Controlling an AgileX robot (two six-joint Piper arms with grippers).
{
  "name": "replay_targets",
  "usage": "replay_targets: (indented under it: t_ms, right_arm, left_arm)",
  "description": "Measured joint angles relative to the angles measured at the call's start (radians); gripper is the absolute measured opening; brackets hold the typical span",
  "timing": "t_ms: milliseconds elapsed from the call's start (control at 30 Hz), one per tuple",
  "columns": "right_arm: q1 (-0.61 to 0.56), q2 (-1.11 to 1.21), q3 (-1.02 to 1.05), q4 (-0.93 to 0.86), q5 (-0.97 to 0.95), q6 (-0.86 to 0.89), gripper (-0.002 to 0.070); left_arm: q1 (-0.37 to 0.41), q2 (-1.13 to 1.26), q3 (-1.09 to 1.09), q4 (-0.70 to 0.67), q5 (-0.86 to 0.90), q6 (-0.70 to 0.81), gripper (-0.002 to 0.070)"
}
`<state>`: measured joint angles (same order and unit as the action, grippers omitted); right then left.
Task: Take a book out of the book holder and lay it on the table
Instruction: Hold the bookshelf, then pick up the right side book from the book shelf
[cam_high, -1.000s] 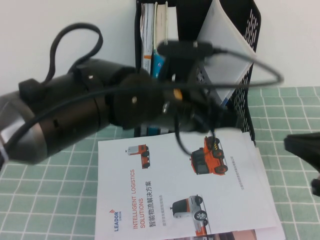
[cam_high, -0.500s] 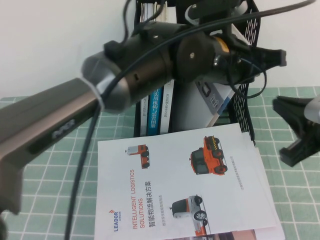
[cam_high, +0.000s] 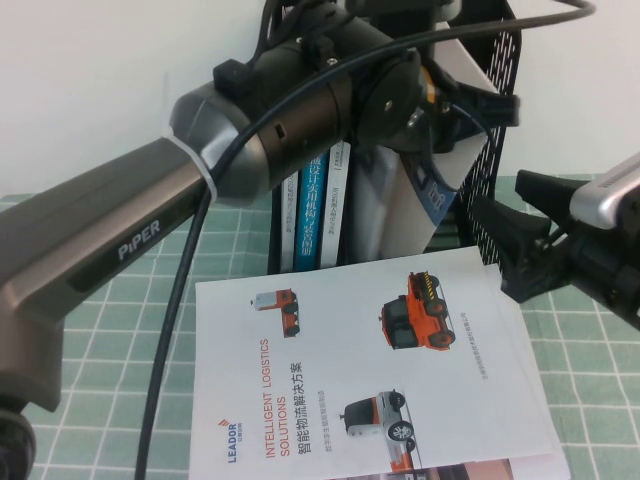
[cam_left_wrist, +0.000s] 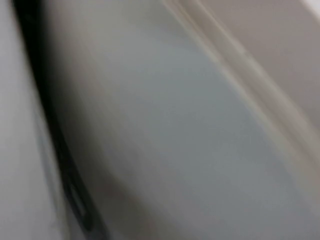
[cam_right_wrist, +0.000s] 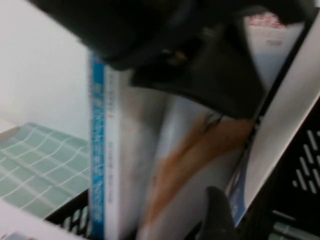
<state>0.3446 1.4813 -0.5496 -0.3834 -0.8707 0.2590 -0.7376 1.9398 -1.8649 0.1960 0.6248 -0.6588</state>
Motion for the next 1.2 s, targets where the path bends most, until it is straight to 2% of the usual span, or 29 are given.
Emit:
replay_targets:
  t_ms: [233, 567, 800, 900, 967, 1067, 1133, 1200]
  right_arm:
    - [0.0, 0.213, -0.045, 0.146, -0.24, -0.044, 0.0445]
    - [0.009, 0.332, -0.096, 0.13, -0.26, 0.017, 0.0445]
    - [0.041, 0.387, -0.207, 0.127, -0.265, 0.031, 0.0441]
    - [0.048, 0.409, -0.237, 0.125, -0.268, 0.033, 0.0377]
    - [0.047, 0.415, -0.24, 0.131, -0.268, 0.033, 0.0291]
    - [0.047, 0.423, -0.245, 0.143, -0.268, 0.039, 0.0111]
    - [0.047, 0.423, -0.245, 0.148, -0.268, 0.064, 0.0052]
    - [0.047, 0.423, -0.245, 0.149, -0.268, 0.083, 0.0023]
  left_arm:
    - [0.001, 0.0, 0.0, 0.021, 0.019, -0.023, -0.0003]
    - [0.001, 0.0, 0.0, 0.038, 0.031, -0.026, -0.0003]
    - [0.001, 0.0, 0.0, 0.044, 0.035, -0.026, -0.0003]
    - [0.001, 0.0, 0.0, 0.052, 0.05, -0.026, -0.0003]
    - [0.001, -0.002, 0.0, 0.069, 0.062, -0.02, -0.0003]
    - [0.001, -0.014, 0.0, 0.071, 0.075, 0.001, -0.0003]
    - [0.001, -0.031, 0.0, 0.071, 0.082, 0.005, -0.0003]
    - [0.001, -0.052, 0.0, 0.071, 0.097, 0.005, -0.0003]
